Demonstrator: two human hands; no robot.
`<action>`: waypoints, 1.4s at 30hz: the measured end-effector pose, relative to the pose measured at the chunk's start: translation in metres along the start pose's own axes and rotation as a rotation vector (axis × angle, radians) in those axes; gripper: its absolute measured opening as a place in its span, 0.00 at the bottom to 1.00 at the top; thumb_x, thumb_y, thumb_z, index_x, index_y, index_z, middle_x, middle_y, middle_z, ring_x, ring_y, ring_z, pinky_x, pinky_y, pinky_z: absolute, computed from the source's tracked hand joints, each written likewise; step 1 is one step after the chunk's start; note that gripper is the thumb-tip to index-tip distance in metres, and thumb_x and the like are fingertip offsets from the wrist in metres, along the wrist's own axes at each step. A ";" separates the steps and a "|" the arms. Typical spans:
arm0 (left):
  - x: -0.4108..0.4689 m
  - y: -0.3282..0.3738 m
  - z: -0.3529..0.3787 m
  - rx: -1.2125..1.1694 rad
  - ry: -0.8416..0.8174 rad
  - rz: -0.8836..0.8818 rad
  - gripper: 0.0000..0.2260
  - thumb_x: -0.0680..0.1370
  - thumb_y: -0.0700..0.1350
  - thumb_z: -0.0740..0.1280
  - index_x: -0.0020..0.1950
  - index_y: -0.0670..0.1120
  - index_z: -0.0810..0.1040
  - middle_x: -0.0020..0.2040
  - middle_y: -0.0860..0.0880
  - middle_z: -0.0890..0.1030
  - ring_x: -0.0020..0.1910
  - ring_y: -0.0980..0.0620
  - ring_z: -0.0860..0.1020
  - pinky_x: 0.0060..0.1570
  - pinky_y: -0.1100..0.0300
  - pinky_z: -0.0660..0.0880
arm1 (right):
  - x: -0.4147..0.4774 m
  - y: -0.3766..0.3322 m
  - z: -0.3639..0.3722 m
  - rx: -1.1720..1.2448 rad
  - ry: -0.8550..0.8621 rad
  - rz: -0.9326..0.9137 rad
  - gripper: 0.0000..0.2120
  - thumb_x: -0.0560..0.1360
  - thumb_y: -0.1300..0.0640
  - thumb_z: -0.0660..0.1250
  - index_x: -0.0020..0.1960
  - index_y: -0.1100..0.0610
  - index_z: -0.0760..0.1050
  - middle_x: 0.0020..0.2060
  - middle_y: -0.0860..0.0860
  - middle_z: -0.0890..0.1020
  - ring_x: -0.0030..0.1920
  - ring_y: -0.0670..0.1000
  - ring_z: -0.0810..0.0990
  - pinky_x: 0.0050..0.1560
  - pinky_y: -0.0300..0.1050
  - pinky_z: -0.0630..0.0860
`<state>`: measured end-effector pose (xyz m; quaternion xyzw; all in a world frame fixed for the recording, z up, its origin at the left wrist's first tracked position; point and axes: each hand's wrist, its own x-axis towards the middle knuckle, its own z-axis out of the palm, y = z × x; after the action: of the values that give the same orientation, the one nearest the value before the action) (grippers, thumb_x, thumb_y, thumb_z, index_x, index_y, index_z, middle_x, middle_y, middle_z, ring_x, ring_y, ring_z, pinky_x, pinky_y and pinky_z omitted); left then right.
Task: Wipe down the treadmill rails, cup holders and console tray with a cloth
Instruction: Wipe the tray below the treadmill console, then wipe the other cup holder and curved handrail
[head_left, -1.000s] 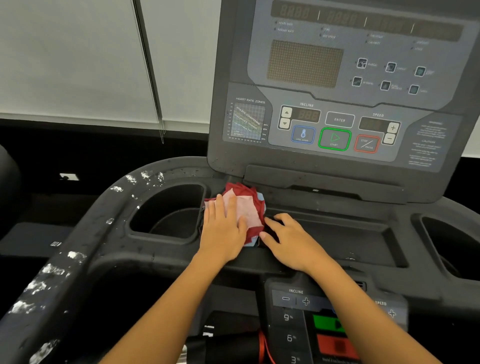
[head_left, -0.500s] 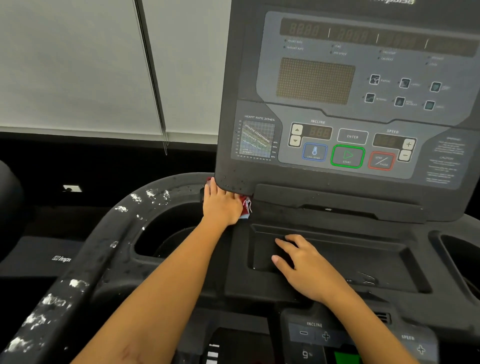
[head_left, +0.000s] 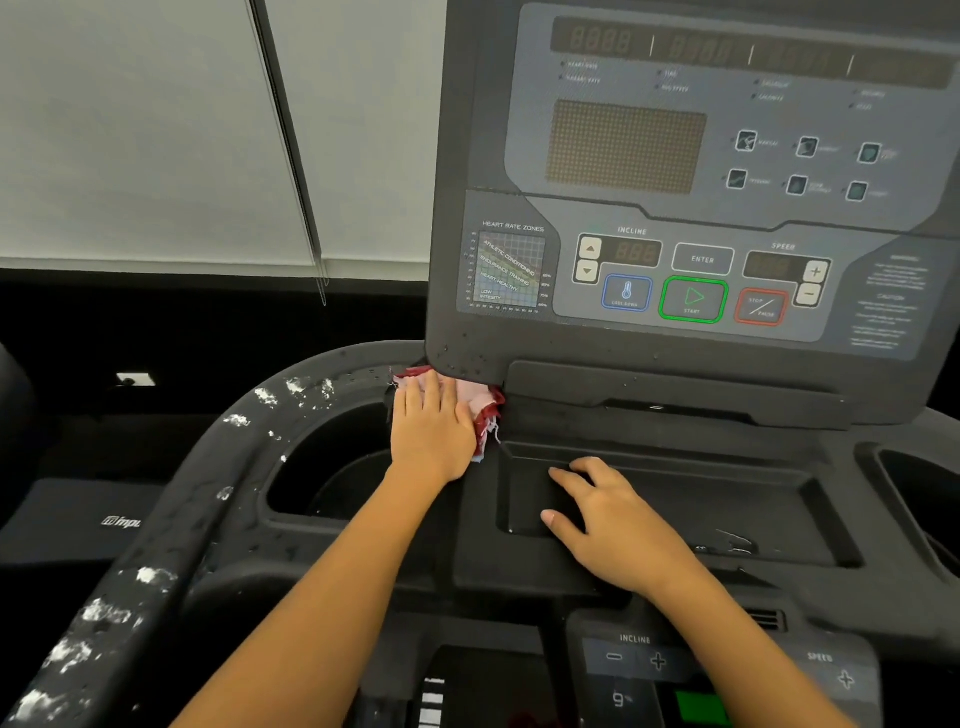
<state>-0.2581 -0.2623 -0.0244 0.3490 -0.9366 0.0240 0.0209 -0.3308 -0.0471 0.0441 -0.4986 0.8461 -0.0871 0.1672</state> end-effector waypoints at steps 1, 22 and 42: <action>0.002 0.000 -0.001 0.003 -0.005 -0.006 0.26 0.80 0.49 0.39 0.74 0.39 0.57 0.75 0.39 0.56 0.73 0.37 0.53 0.71 0.43 0.50 | 0.000 0.000 0.000 -0.004 -0.001 0.000 0.27 0.80 0.43 0.55 0.76 0.52 0.56 0.72 0.48 0.58 0.73 0.49 0.57 0.70 0.42 0.60; -0.108 0.049 -0.044 -0.309 -0.016 -0.173 0.39 0.70 0.61 0.32 0.76 0.43 0.49 0.77 0.46 0.53 0.76 0.50 0.50 0.74 0.54 0.45 | 0.002 0.003 0.004 -0.079 -0.001 -0.050 0.27 0.80 0.44 0.53 0.76 0.54 0.56 0.74 0.52 0.58 0.74 0.53 0.56 0.70 0.46 0.59; -0.233 -0.031 0.020 -0.110 0.136 -0.631 0.40 0.68 0.52 0.74 0.70 0.33 0.63 0.71 0.34 0.63 0.68 0.33 0.64 0.64 0.39 0.64 | 0.019 -0.053 -0.006 0.012 0.014 -0.360 0.27 0.79 0.44 0.57 0.75 0.51 0.57 0.72 0.51 0.60 0.72 0.51 0.59 0.68 0.47 0.63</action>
<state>-0.0626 -0.1351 -0.0569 0.6178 -0.7787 -0.0113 0.1086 -0.2984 -0.0897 0.0622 -0.6402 0.7439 -0.1240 0.1458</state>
